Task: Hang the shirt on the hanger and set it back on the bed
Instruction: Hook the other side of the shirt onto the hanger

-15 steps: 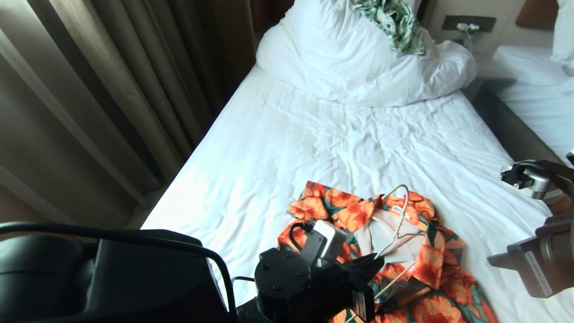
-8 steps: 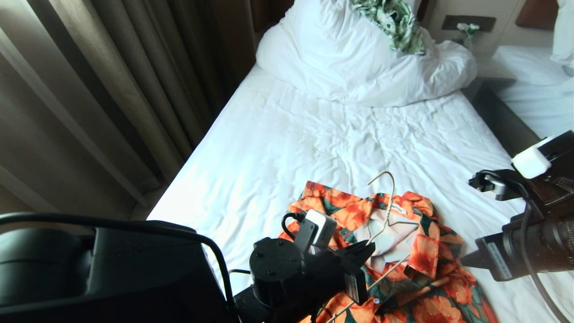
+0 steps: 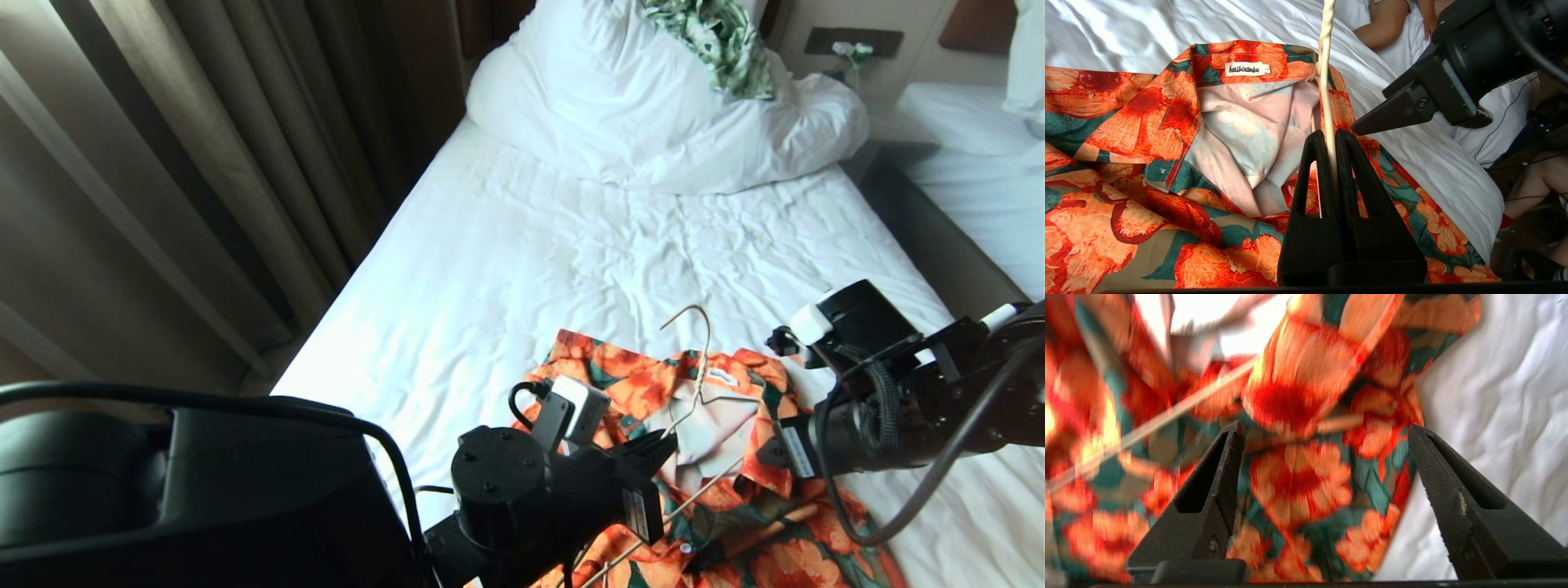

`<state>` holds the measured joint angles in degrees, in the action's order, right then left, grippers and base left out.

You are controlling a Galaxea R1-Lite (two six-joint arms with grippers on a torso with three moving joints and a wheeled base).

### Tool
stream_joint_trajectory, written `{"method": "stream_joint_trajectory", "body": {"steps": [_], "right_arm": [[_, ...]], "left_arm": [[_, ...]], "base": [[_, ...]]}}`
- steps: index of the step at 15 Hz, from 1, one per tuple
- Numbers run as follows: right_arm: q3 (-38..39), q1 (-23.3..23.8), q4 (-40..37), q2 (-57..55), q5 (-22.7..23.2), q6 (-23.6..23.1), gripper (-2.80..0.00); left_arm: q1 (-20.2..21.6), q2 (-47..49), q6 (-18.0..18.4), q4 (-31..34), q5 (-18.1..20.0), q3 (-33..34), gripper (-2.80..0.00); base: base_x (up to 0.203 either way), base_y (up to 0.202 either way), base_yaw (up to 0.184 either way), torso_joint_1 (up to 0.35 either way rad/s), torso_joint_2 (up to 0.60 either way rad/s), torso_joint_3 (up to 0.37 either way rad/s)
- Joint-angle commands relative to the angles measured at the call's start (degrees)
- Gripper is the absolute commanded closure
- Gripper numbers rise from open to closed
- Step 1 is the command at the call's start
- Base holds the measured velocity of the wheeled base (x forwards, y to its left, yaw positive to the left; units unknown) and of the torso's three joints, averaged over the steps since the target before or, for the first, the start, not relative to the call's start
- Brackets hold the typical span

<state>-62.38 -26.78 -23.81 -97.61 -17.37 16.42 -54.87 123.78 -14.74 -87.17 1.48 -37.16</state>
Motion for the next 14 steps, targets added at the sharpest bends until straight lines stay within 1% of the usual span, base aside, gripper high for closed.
{"method": "stream_joint_trajectory", "body": {"steps": [1,4,5,7,9,10,14], "right_arm": [[-0.4,-0.2,0.8,-3.5,-0.5,1.0,-2.80],[-1.2,-0.1,1.0,-5.3,-0.9,2.2,-2.80],[-1.2,-0.1,1.5,-6.1,-1.8,2.6,-2.80],[-1.2,-0.1,5.1,-7.6,-2.9,3.4,-2.80],[-1.2,-0.1,6.0,-8.4,-3.0,3.4,-2.80],[-1.2,-0.2,6.0,-8.3,-3.1,3.4,0.00],[-1.2,-0.1,6.0,-7.8,-3.5,3.4,0.00]], "left_arm": [[0.2,-0.2,0.0,-0.5,-0.1,0.0,0.00],[0.2,-0.1,0.0,-0.5,0.0,0.0,0.00],[0.3,-0.1,0.0,-0.5,0.0,0.0,0.00],[0.6,-0.2,0.0,-0.5,0.0,0.0,0.00],[0.6,-0.1,0.0,-0.5,0.0,0.0,0.00],[0.6,-0.1,0.0,-0.5,-0.1,0.0,0.00],[0.9,-0.3,0.0,-0.5,0.0,-0.2,0.00]], "base": [[0.000,0.000,0.000,0.000,0.00,0.000],[0.000,0.000,0.000,0.000,0.00,0.000],[0.000,0.000,0.000,0.000,0.00,0.000],[0.000,0.000,0.000,0.000,0.00,0.000],[0.000,0.000,0.000,0.000,0.00,0.000],[0.000,0.000,0.000,0.000,0.00,0.000],[0.000,0.000,0.000,0.000,0.00,0.000]]}}
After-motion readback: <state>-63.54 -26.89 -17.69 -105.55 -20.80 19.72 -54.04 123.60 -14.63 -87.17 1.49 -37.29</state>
